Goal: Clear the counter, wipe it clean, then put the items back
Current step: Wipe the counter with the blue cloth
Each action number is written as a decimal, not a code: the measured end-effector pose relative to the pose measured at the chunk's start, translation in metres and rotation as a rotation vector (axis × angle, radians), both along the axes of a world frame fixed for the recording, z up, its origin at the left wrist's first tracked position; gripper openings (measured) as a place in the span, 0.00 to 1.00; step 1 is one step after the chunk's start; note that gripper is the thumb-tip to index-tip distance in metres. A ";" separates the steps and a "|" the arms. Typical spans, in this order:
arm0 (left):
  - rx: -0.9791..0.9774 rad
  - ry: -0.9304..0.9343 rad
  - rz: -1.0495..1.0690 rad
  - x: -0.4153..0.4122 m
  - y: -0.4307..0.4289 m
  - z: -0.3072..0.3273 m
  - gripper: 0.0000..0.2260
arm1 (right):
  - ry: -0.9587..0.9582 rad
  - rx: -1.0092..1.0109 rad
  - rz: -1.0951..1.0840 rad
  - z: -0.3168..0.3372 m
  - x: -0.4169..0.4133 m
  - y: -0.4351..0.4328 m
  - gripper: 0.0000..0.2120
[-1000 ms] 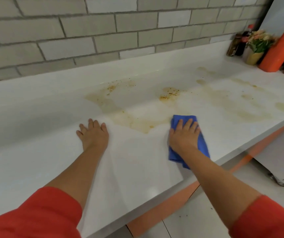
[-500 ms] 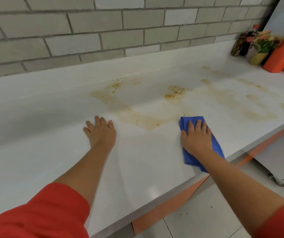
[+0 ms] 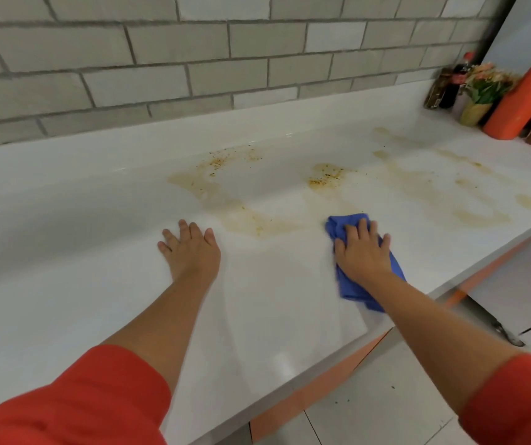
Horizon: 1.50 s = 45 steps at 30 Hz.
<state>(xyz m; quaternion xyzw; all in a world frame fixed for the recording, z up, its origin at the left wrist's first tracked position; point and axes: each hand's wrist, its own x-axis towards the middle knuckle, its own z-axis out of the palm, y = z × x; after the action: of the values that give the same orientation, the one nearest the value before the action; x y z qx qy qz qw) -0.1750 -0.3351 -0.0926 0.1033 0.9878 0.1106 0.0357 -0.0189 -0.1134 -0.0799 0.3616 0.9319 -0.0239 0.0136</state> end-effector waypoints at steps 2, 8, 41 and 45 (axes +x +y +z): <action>-0.003 -0.007 0.002 -0.001 0.002 0.000 0.25 | -0.022 -0.010 -0.098 0.000 -0.018 -0.010 0.27; 0.024 -0.016 0.004 -0.004 0.000 -0.003 0.25 | 0.006 -0.106 0.419 -0.002 -0.041 -0.130 0.25; -0.017 -0.001 0.018 -0.002 0.000 -0.003 0.25 | 0.283 -0.210 0.369 -0.004 -0.038 -0.007 0.14; -0.003 0.007 0.020 -0.002 0.001 -0.002 0.25 | 0.346 -0.288 0.562 -0.002 0.006 0.007 0.09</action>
<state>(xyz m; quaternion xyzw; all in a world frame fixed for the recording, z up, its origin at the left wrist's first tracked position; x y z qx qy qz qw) -0.1770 -0.3336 -0.0947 0.0937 0.9891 0.1092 0.0313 -0.0126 -0.1062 -0.0820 0.0763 0.9706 -0.2111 -0.0873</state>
